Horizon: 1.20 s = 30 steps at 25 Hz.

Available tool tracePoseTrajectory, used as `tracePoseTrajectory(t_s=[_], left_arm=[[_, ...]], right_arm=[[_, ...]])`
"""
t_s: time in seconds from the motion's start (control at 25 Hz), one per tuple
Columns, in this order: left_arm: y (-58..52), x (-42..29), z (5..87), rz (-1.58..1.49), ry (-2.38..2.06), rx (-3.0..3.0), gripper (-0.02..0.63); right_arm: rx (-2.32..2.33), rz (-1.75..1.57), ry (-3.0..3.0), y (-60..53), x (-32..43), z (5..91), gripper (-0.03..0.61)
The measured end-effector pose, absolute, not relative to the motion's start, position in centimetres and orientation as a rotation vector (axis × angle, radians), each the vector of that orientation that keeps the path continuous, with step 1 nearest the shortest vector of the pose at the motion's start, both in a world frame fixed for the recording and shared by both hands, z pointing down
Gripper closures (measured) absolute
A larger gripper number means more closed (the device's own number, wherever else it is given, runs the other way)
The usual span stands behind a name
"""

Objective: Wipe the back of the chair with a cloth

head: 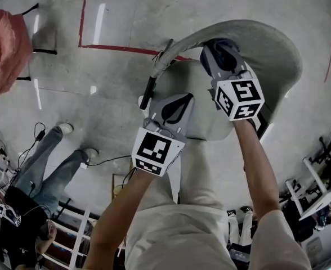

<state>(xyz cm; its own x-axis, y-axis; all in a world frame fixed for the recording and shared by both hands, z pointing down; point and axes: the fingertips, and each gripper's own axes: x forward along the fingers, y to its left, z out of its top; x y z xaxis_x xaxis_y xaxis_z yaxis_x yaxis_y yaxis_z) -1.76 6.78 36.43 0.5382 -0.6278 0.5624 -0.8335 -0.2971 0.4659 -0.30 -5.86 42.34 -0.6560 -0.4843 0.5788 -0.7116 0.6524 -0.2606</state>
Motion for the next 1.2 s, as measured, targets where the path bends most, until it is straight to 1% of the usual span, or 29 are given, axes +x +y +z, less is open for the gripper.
tracePoseTrajectory(t_s=[0.32, 0.44, 0.64, 0.88, 1.2], left_arm=[[7.6, -2.8, 36.4, 0.334, -1.196, 2.028, 0.613], [8.4, -3.0, 36.4, 0.339, -1.184, 2.018, 0.613], [9.4, -3.8, 36.1, 0.331, -1.199, 2.007, 0.613], [10.8, -5.2, 35.9, 0.322, -1.211, 1.993, 0.613], [11.8, -6.8, 35.3, 0.327, -1.212, 2.007, 0.613]], right_arm=[[0.761, 0.625, -2.45, -3.7, -2.9, 42.4, 0.505], [0.612, 0.655, -2.484, -2.3, -4.4, 42.1, 0.505], [0.384, 0.602, -2.497, 1.0, -7.6, 42.4, 0.505], [0.282, 0.645, -2.497, 3.4, -8.9, 42.8, 0.505], [0.022, 0.64, -2.508, 8.5, -11.2, 41.5, 0.505]])
